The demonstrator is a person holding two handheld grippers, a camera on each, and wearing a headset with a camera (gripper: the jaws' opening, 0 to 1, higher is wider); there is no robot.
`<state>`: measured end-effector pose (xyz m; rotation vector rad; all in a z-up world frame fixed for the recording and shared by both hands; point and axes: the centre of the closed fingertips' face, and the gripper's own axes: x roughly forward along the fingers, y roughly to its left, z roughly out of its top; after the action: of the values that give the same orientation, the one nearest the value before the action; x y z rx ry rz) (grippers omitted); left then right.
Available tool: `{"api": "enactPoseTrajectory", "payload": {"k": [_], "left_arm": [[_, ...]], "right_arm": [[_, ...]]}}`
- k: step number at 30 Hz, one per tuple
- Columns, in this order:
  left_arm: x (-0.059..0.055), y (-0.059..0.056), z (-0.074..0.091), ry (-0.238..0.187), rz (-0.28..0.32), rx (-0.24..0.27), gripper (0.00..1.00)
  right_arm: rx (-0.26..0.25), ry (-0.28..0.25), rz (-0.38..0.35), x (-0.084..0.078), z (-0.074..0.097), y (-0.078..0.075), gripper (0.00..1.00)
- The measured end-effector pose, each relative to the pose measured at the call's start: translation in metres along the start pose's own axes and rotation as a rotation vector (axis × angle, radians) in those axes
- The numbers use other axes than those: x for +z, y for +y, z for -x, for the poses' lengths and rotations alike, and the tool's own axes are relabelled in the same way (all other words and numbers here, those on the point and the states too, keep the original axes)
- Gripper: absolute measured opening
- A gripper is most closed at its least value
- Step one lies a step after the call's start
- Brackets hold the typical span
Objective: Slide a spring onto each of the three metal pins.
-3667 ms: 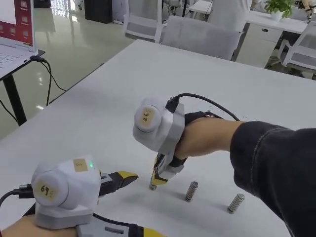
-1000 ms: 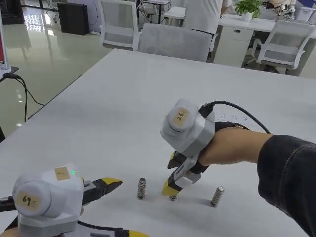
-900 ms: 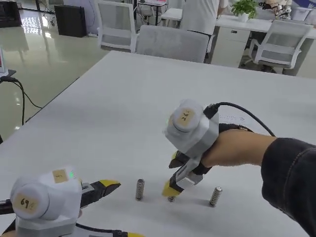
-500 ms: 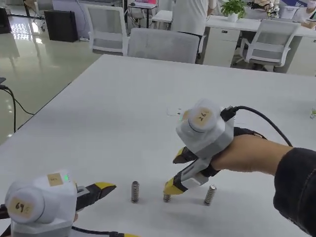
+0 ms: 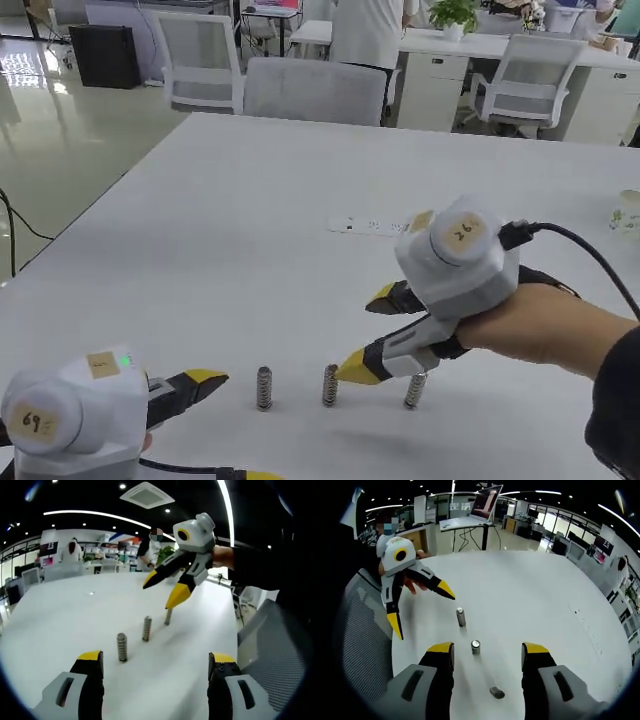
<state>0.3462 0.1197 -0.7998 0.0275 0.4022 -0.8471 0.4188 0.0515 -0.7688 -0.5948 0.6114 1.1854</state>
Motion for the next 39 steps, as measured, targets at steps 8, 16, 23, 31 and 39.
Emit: {"api": "enactPoseTrajectory", "payload": {"k": [8,16,23,31,39], "left_arm": [[0.001,0.0,0.0,-0.004,-0.001,0.001,0.83],[0.003,0.0,0.001,-0.016,0.005,0.007,0.83],[0.005,0.002,0.002,-0.031,0.013,0.02,0.83],[0.011,0.006,0.005,-0.053,0.023,0.046,0.83],[0.015,0.016,0.01,-0.076,0.028,0.102,0.82]], "right_arm": [[-0.041,-0.066,-0.039,-0.002,0.015,-0.001,0.56],[-0.08,-0.123,-0.069,-0.008,0.032,0.0,0.58],[-0.12,-0.161,-0.097,-0.015,0.046,0.002,0.6],[-0.152,-0.191,-0.125,-0.023,0.055,0.006,0.6],[-0.188,-0.215,-0.155,-0.031,0.056,0.007,0.62]]}}
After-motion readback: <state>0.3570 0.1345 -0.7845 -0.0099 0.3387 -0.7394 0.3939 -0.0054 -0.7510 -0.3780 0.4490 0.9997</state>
